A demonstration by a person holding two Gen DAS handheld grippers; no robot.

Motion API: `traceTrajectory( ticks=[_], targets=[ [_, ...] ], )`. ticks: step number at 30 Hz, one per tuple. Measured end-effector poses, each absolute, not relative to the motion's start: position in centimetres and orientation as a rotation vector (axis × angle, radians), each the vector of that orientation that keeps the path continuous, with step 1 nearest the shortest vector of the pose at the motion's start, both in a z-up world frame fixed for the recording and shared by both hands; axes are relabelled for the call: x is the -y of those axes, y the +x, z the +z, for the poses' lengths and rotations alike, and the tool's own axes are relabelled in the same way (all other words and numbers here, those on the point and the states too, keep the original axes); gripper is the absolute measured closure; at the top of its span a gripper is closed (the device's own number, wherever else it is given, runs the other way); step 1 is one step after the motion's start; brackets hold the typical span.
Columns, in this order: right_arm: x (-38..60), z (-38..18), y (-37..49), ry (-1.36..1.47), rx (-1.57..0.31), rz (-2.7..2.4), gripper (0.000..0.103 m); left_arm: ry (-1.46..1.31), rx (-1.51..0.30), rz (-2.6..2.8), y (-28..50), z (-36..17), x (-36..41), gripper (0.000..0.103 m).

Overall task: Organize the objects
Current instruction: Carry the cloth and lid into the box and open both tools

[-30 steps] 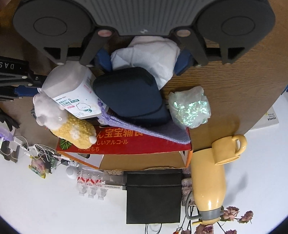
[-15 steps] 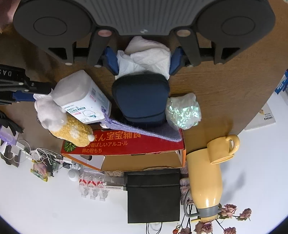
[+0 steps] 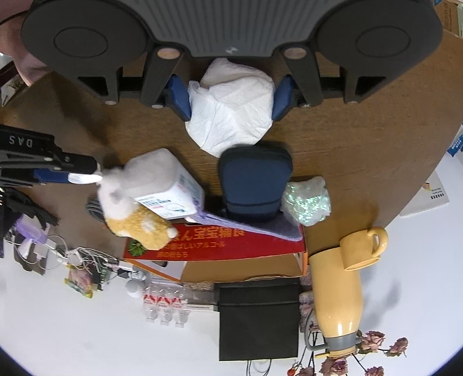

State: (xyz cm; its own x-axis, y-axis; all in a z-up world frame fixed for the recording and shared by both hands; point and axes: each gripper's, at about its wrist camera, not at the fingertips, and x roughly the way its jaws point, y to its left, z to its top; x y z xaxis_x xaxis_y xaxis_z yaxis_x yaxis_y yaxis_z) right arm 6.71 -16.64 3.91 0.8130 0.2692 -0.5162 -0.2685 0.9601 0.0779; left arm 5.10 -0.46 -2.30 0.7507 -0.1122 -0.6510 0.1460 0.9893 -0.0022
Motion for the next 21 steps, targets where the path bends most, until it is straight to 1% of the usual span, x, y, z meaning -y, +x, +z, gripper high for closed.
traceTrajectory(
  ticks=[12,21],
  targets=[
    [17.3,5.5,5.1,0.01,-0.48,0.288,0.062,0.071,-0.653,-0.182,3.1,-0.4,2.0,0.045],
    [17.3,7.0,6.6,-0.02,-0.442,0.279,0.062,0.046,-0.512,-0.171,4.3,2.2,1.7,0.045]
  ],
)
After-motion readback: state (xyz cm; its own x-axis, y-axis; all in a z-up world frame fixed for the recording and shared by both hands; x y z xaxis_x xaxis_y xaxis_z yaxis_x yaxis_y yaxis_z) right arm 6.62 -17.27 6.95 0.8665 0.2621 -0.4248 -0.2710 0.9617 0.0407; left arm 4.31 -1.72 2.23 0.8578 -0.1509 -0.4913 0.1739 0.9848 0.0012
